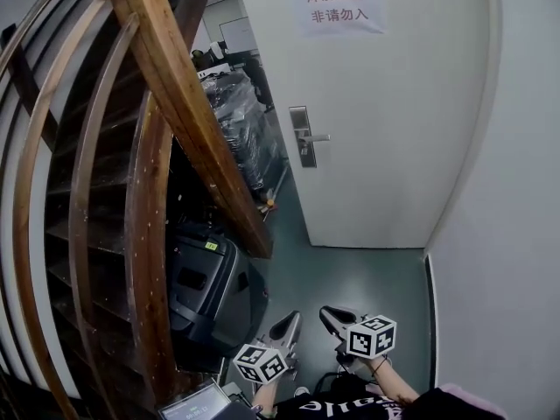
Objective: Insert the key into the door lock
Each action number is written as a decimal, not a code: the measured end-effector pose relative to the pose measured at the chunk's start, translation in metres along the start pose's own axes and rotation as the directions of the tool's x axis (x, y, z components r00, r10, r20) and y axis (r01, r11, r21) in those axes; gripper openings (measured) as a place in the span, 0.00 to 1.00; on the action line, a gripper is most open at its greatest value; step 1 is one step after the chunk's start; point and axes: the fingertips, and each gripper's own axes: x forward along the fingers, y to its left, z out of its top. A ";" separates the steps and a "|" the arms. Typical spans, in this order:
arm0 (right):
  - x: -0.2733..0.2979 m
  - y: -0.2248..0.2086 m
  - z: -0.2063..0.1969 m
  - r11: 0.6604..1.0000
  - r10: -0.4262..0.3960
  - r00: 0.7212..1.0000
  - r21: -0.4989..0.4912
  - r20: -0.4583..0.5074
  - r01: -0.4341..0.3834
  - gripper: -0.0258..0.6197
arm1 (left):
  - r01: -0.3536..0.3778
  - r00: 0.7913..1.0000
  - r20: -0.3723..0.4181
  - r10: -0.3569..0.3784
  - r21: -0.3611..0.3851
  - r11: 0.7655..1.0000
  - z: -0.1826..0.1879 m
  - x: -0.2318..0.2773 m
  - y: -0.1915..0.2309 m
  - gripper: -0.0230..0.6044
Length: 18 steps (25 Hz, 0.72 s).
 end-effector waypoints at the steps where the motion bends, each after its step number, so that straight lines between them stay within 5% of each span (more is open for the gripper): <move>1: 0.002 0.006 -0.004 1.000 -0.005 1.000 0.004 0.007 0.005 0.10 | 0.008 1.000 -0.001 -0.008 0.003 1.000 0.000 -0.008 0.001 0.05; 18: 0.013 0.114 -0.088 0.990 -0.138 0.979 0.050 0.149 0.132 0.10 | 0.192 0.980 -0.072 -0.185 0.105 0.976 -0.012 -0.150 0.010 0.05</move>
